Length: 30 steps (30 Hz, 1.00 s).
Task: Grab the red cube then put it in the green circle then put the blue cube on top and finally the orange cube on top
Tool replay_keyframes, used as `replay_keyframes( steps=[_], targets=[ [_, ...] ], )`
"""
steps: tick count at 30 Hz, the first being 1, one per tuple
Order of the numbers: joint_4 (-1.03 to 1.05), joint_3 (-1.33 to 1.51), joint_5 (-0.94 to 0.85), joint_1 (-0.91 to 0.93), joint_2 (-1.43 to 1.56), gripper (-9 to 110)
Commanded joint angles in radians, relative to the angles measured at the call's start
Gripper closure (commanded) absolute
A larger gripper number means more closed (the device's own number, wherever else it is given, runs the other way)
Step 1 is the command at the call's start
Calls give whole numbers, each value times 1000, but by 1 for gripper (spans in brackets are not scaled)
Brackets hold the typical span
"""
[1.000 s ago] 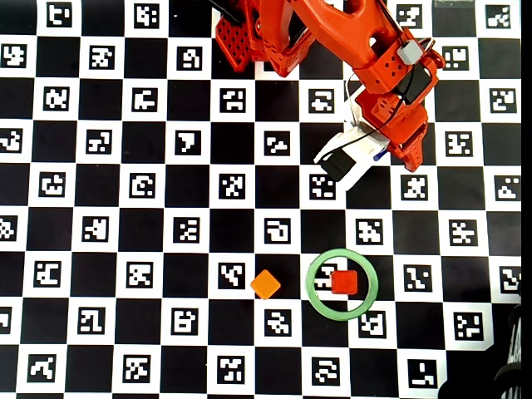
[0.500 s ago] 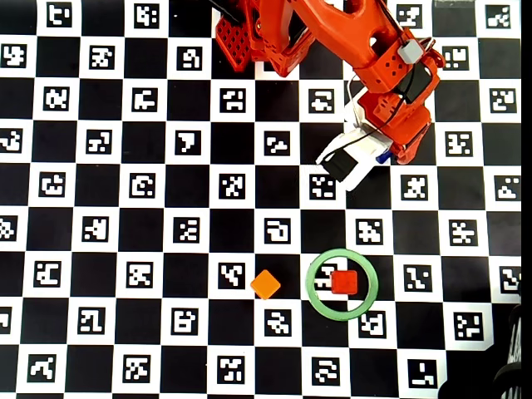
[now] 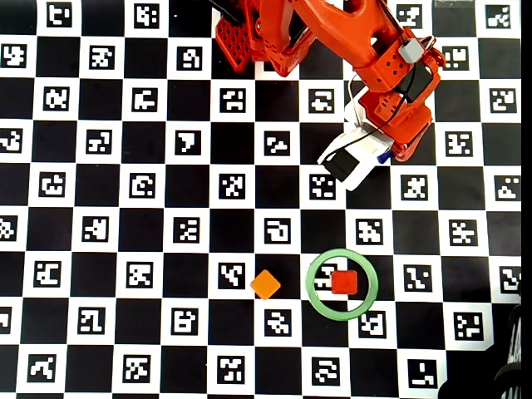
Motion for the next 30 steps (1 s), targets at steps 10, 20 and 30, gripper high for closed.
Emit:
replay_keyframes(
  steps=[10,20,30],
  targets=[
    [112,-138,-14,32,71,93],
    [186,-189,-12,61,112,93],
    [206,-195,-20,104,135,93]
  ],
)
